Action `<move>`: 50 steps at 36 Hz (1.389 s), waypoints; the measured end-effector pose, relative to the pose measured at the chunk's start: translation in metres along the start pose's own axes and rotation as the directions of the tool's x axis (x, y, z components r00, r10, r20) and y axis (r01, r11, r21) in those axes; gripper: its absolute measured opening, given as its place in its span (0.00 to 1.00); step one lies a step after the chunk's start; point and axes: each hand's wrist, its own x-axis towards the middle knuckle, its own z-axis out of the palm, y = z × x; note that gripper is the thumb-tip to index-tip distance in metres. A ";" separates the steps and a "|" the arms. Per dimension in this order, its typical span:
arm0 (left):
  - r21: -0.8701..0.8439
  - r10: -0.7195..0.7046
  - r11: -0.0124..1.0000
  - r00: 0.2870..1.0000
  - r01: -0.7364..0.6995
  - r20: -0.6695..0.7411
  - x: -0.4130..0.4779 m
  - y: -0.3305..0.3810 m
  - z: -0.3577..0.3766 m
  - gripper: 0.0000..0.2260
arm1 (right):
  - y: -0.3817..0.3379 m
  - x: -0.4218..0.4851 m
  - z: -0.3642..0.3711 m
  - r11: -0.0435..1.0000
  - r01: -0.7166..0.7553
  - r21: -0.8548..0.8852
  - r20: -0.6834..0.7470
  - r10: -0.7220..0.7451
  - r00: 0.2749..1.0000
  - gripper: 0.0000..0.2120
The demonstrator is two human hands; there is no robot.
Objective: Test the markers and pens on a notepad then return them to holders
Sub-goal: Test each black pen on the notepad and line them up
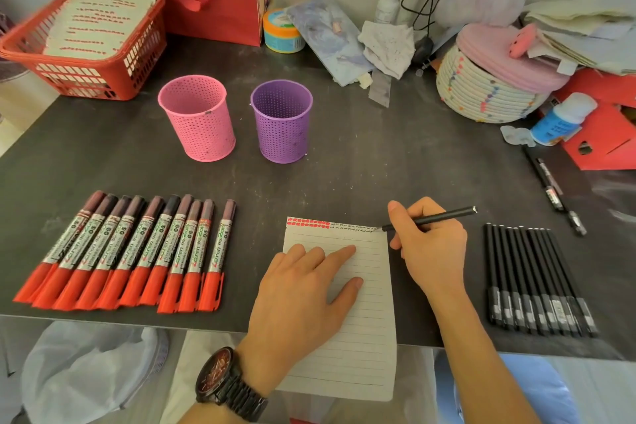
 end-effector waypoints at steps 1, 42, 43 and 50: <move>0.000 -0.003 1.000 1.000 0.003 0.000 0.000 0.000 0.000 0.22 | 0.000 0.000 0.000 1.000 0.000 0.001 -0.001 0.000 1.000 0.14; -0.530 -0.182 0.829 0.982 0.180 0.051 0.002 -0.011 -0.007 0.14 | -0.022 -0.038 -0.011 0.723 -0.208 0.659 0.154 0.142 0.978 0.07; -0.535 -0.184 0.824 0.981 0.185 0.056 0.002 -0.012 -0.007 0.14 | -0.022 -0.041 -0.010 0.719 -0.217 0.661 0.164 0.144 0.976 0.07; -0.555 -0.190 0.819 0.982 0.146 -0.021 0.002 -0.012 -0.010 0.10 | -0.018 -0.053 -0.009 0.742 -0.195 0.642 0.161 0.117 0.980 0.08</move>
